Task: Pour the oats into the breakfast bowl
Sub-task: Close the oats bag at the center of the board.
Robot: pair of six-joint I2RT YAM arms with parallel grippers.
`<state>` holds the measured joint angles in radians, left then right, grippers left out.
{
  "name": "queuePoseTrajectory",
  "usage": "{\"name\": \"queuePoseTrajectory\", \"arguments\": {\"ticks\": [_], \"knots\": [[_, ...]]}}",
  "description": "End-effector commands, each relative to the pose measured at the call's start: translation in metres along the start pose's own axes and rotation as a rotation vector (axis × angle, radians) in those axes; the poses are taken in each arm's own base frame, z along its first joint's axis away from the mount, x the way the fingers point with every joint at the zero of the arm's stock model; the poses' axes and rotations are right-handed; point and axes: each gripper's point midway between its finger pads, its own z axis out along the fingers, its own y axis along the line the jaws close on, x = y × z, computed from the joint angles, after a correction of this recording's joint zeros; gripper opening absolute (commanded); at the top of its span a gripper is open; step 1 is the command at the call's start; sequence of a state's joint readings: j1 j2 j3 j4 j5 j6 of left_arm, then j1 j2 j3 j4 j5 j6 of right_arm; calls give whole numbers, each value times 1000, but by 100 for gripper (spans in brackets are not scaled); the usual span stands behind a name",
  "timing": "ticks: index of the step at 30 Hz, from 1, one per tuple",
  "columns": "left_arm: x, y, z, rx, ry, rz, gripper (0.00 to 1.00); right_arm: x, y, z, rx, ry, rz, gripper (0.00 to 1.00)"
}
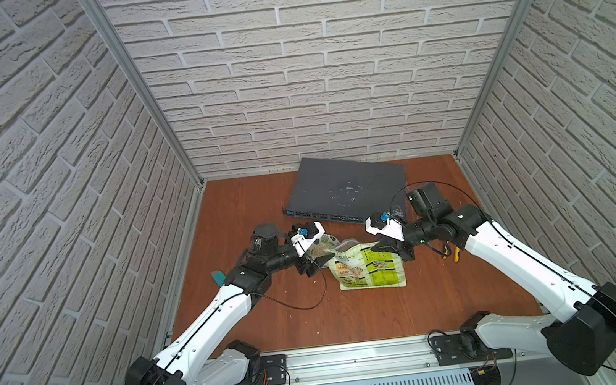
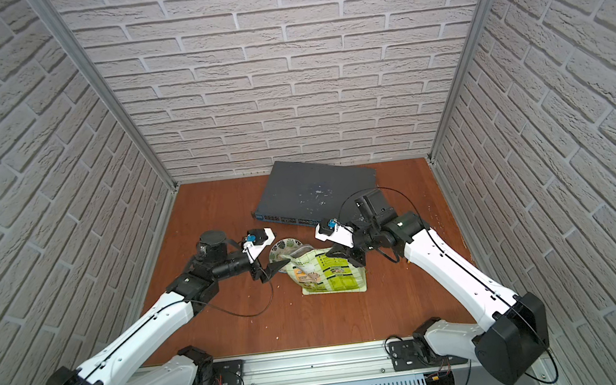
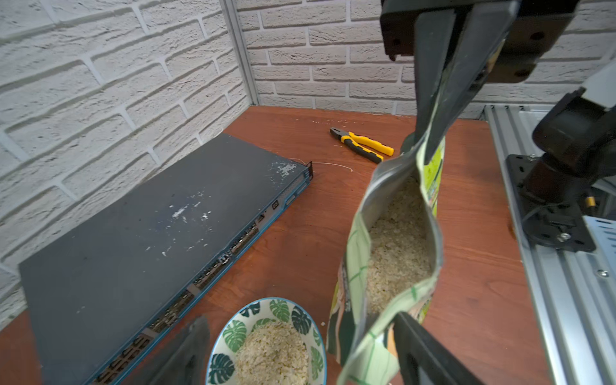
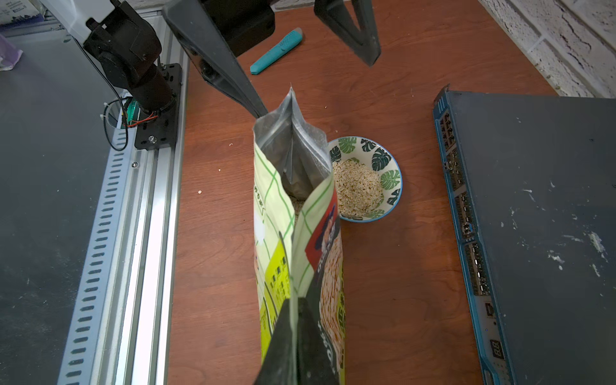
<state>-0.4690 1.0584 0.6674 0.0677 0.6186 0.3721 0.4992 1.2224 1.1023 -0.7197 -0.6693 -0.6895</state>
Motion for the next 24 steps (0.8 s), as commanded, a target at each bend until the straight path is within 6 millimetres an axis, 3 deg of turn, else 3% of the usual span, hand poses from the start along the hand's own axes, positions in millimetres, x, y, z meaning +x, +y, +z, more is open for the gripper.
{"name": "queuePoseTrajectory", "arguments": {"ticks": [1, 5, 9, 10, 14, 16, 20, 24], "knots": [[-14, -19, 1, 110, -52, 30, 82, -43, -1, -16, 23, -132, -117, 3], [-5, -30, 6, 164, -27, 0, 77, -45, -1, -16, 21, -142, -116, 3], [-3, -33, 13, 207, -20, -29, 60, -43, -3, -15, 30, -137, -107, 4], [-3, -34, 15, 218, -16, -38, 54, -42, -3, -14, 34, -130, -103, 4], [-1, -33, 16, 207, 4, -58, 12, -31, -9, -15, 75, -72, -78, 4], [2, -32, 12, 181, 12, -65, 0, -21, -13, -17, 114, -20, -65, 4], [4, -31, -1, 110, 15, -89, 0, 10, -31, -25, 234, 105, 12, 3], [7, -30, -13, 32, 9, -97, 0, 33, -37, -29, 268, 157, 69, 3]]}}
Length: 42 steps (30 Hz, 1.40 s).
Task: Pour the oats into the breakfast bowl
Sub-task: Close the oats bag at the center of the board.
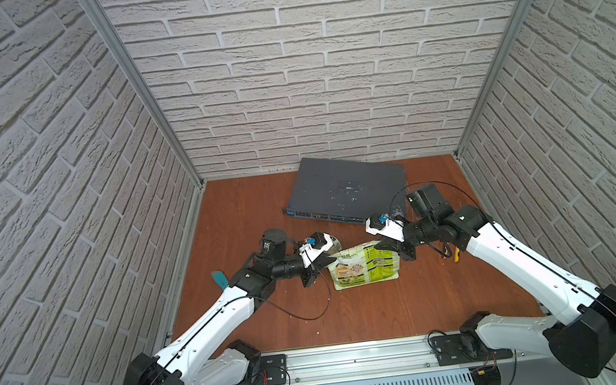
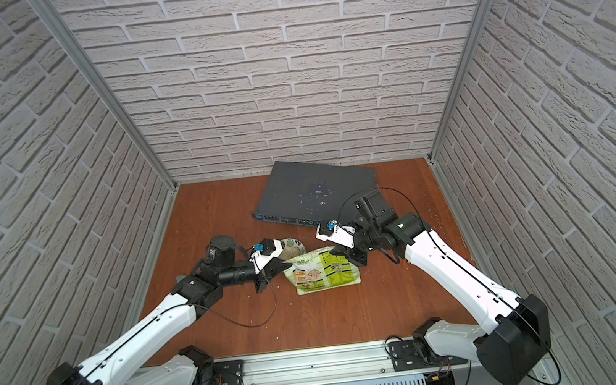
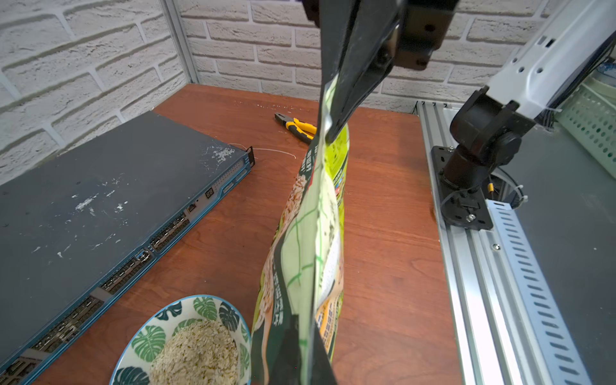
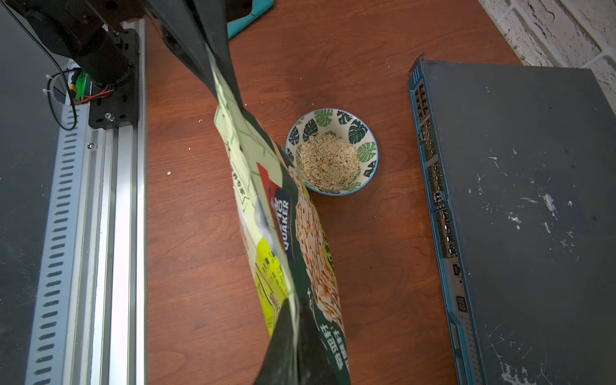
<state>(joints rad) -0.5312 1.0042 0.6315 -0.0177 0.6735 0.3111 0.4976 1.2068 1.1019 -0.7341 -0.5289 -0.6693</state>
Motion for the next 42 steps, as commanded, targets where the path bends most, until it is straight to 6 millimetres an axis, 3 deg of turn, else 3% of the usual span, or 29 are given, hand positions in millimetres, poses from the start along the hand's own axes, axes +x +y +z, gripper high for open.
{"name": "queuePoseTrajectory", "arguments": {"ticks": [1, 7, 12, 14, 19, 24, 27, 31, 39, 42], "knots": [[-2, 11, -14, -113, -23, -11, 0, 18, -23, -18, 147, 61, 50, 3], [-12, 16, -13, -139, -30, 33, 0, -12, 0, -17, 27, -20, 9, 10], [-12, 18, -8, -142, -22, 77, 0, -9, 20, -5, -34, 62, -40, 15], [-12, 19, -8, -147, -24, 98, 0, -11, 22, -1, -49, 86, -48, 21], [-13, 17, -11, -154, -32, 148, 0, -24, 22, 10, -54, 131, -103, 52], [-11, 18, -14, -187, -56, 187, 0, -37, 16, 23, -73, 179, -134, 58], [-9, 19, -16, -212, -70, 194, 0, -34, 20, 36, -107, 207, -145, 59], [-6, 22, -20, -263, -102, 195, 0, -24, 29, 48, -144, 240, -153, 53], [3, 24, -28, -328, -135, 170, 0, -15, 31, 35, -114, 273, -174, 6], [7, 25, -29, -342, -130, 162, 0, -9, 28, 29, -83, 301, -197, 3]]}}
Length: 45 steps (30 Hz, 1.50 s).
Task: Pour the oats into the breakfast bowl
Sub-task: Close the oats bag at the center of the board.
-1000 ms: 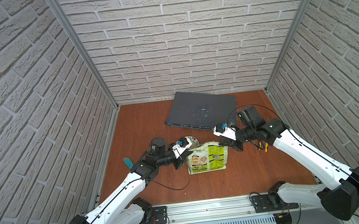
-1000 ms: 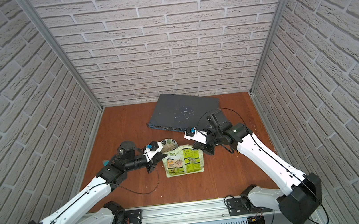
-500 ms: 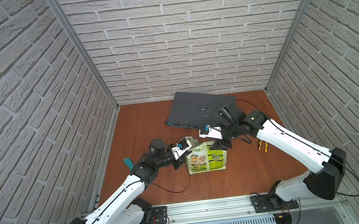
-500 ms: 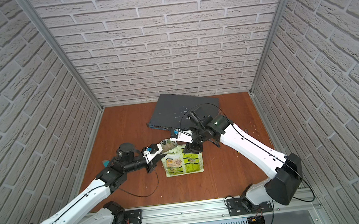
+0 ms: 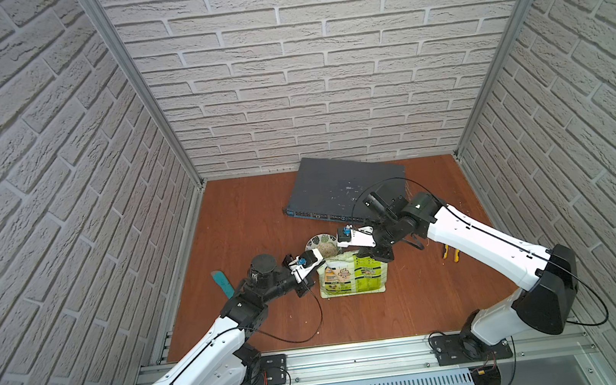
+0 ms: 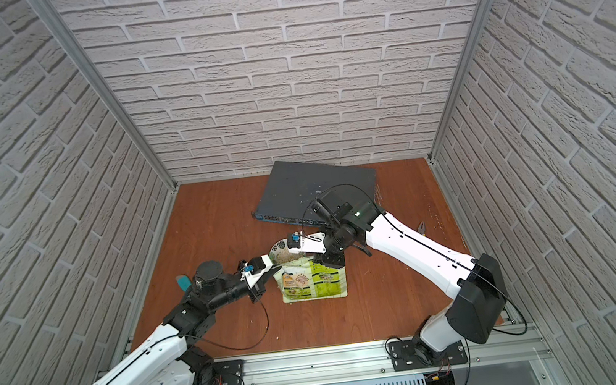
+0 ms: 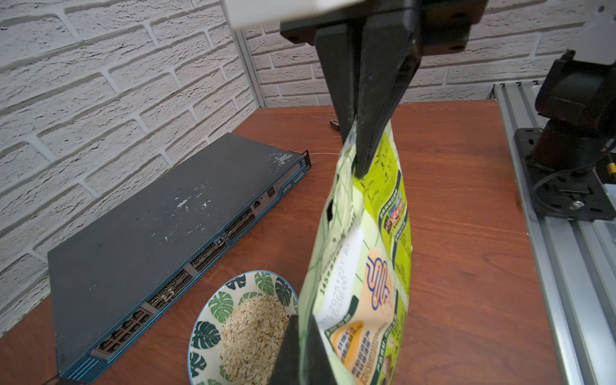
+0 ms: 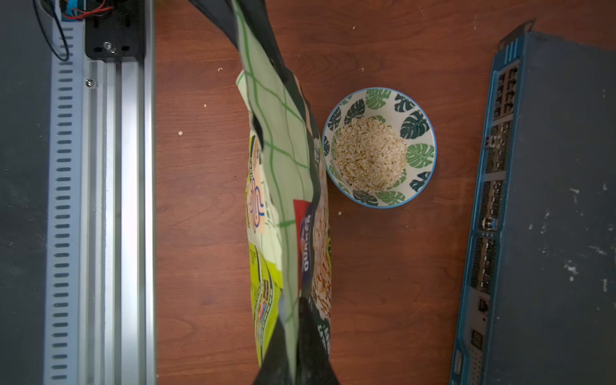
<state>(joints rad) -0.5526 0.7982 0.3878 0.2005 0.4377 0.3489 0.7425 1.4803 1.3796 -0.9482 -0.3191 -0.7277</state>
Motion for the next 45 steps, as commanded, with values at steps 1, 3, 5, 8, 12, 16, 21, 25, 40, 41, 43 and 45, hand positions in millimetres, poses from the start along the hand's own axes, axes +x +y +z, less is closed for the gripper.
{"name": "queuePoseTrajectory", "arguments": {"ticks": [1, 3, 5, 8, 12, 16, 21, 25, 40, 41, 43, 45], "knots": [[-14, 16, -5, -95, -63, 15, 0, 12, 5, -15, 43, 40, -28, 3], [-14, 17, -5, -98, -62, 14, 0, 5, 4, -17, 49, 14, -29, 6], [-14, 16, -5, -95, -63, 14, 0, -6, 4, -19, 51, -31, -33, 15], [-15, 16, -3, -85, -66, 16, 0, -24, 6, -12, 38, -98, -50, 24], [-16, 15, -1, -75, -69, 16, 0, -38, 3, 2, 31, -127, -50, 35], [-16, 15, 1, -72, -73, 17, 0, -42, 5, 14, 8, -114, -61, 36], [-14, 15, 0, -77, -72, 9, 0, -40, 4, 15, 16, -95, -67, 4], [-11, 17, 0, -86, -61, -3, 0, -43, 2, 10, 39, -120, -70, 7], [-12, 15, 3, -71, -64, -13, 0, -70, -3, 31, 18, -214, -62, 4], [-11, 16, 3, -72, -61, -13, 0, -71, -3, 30, 22, -220, -63, 4], [-10, 16, 4, -72, -58, -13, 0, -67, -4, 32, 31, -207, -54, 12], [-11, 16, 4, -70, -61, -12, 0, -62, -6, 32, 41, -186, -45, 19]]}}
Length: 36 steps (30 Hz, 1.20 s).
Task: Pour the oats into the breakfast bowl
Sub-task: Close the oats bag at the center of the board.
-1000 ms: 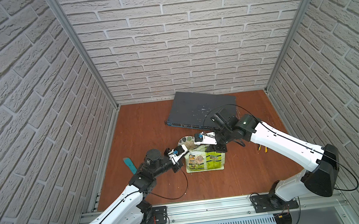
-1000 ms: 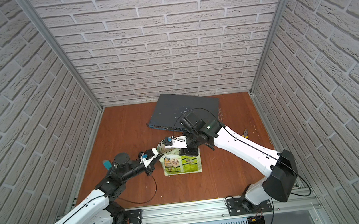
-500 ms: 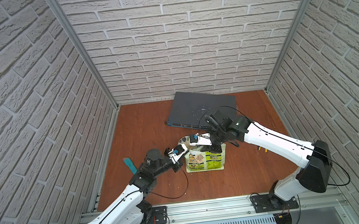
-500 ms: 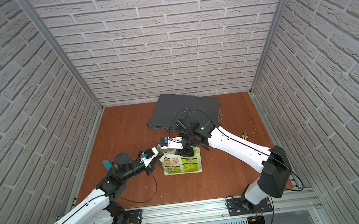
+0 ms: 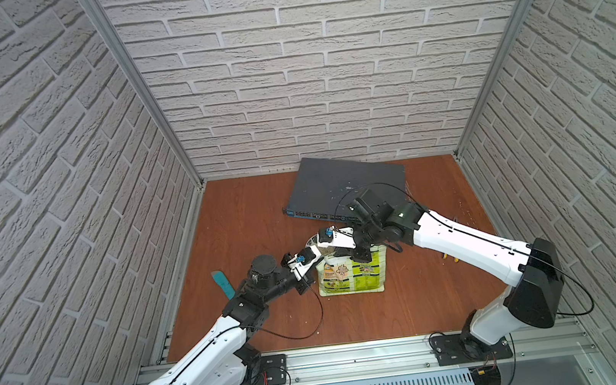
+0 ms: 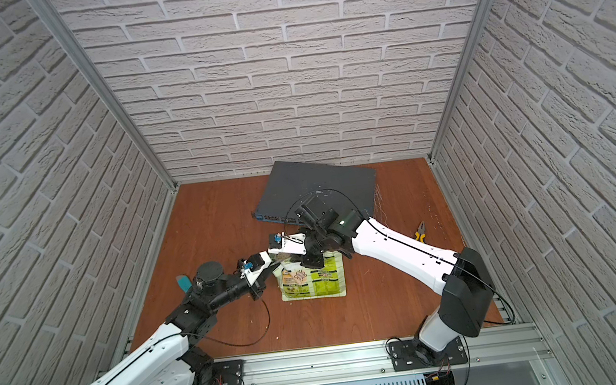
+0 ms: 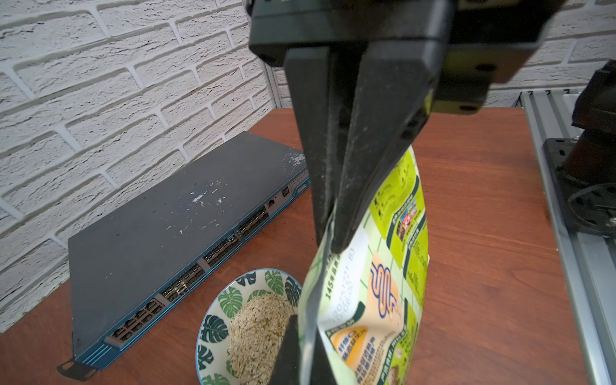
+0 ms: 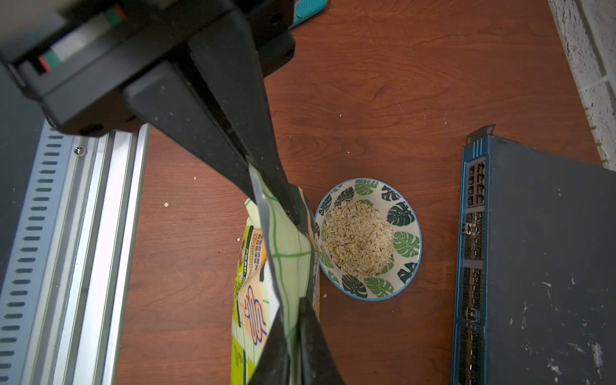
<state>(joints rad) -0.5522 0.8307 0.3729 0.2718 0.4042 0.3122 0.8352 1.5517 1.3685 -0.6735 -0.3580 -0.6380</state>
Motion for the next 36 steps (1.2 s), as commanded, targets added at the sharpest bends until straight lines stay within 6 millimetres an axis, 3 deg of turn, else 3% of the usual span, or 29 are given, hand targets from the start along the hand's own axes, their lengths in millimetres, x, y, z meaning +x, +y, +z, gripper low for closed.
{"name": "queuePoseTrajectory", "arguments": {"ticks": [1, 2, 5, 7, 11, 12, 15, 17, 21, 22, 24, 26, 27, 29, 30, 31, 33, 36], "knots": [[-14, 7, 0, -27, -53, 14, 0, 1, -1, 2, 12, 0, 7, 20], [-14, 8, 0, -27, -53, 14, 0, 4, -1, 1, 14, 12, 9, 20], [-14, 7, 0, -27, -54, 14, 0, 15, 0, -3, 26, 58, 10, 4], [-14, 7, 0, -28, -51, 15, 0, 20, -2, -9, 43, 73, 16, 4], [-14, 8, 0, -28, -51, 13, 0, 29, -7, -20, 73, 83, 40, 23], [-14, 7, 0, -27, -52, 15, 0, 31, -7, -22, 75, 86, 42, 23], [-13, 8, 0, -28, -50, 14, 0, 37, -5, -26, 70, 107, 45, 4], [-13, 8, 0, -29, -48, 13, 0, 42, -6, -28, 77, 119, 51, 3], [-13, 9, 0, -31, -45, 15, 0, 47, -11, -35, 108, 125, 67, 20], [-13, 9, 0, -32, -44, 15, 0, 48, -10, -36, 109, 127, 68, 19], [-13, 9, 0, -30, -42, 15, 0, 50, -10, -38, 112, 131, 69, 6], [-12, 9, 0, -33, -40, 14, 0, 53, -9, -41, 115, 143, 70, 3], [-13, 9, 0, -35, -40, 14, 0, 55, -10, -43, 124, 152, 72, 6], [-12, 10, 0, -38, -37, 14, 0, 61, -13, -48, 145, 173, 80, 24], [-12, 10, 0, -38, -38, 14, 0, 63, -12, -50, 149, 177, 80, 27], [-12, 11, 0, -40, -36, 15, 0, 65, -11, -52, 147, 185, 82, 26], [-11, 11, 1, -38, -32, 14, 0, 70, -9, -56, 139, 202, 86, 8], [-12, 11, 0, -37, -33, 14, 0, 78, -6, -60, 135, 240, 90, 3]]}}
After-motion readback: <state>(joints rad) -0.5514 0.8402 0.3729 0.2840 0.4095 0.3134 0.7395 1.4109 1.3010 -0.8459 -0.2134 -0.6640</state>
